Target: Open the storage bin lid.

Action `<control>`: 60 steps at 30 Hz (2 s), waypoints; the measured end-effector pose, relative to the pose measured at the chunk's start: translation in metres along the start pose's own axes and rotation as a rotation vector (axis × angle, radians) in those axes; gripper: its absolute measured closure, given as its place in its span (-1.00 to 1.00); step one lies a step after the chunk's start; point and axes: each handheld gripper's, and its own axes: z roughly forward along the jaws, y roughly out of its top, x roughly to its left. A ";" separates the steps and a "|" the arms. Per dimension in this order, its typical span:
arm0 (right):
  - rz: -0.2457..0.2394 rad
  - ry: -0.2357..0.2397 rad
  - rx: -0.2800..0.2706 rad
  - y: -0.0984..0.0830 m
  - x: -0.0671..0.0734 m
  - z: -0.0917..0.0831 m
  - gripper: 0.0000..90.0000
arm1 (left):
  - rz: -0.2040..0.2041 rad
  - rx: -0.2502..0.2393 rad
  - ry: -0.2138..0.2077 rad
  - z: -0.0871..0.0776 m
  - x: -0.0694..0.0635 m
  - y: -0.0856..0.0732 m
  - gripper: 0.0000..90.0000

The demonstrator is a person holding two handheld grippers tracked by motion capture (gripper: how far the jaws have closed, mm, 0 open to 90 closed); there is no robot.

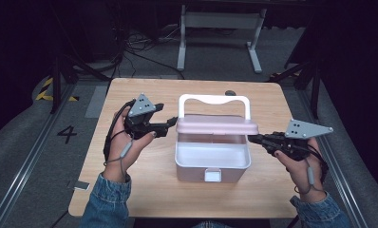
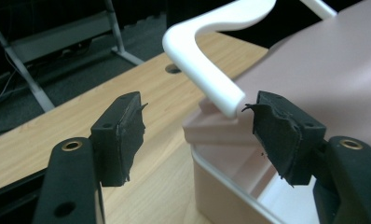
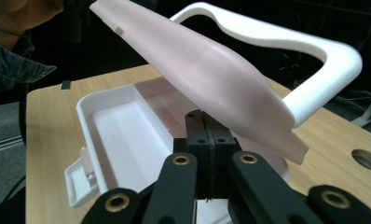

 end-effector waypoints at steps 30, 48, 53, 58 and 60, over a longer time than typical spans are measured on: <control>0.031 -0.020 -0.052 0.009 -0.011 0.004 1.00 | 0.096 -0.065 -0.020 0.033 -0.033 0.012 -0.40; 0.016 -0.086 -0.068 0.020 -0.026 0.004 1.00 | 0.003 -0.095 0.030 0.041 -0.016 0.012 -0.39; 0.020 -0.096 -0.075 0.023 -0.029 0.007 1.00 | -0.003 -0.096 0.037 0.041 -0.015 0.012 -0.39; 0.013 -0.111 -0.075 0.024 -0.030 0.008 1.00 | -0.037 -0.131 0.040 0.044 -0.013 0.016 -0.37; 0.018 -0.114 -0.078 0.024 -0.030 0.007 1.00 | -0.051 -0.154 0.043 0.044 -0.012 0.018 -0.34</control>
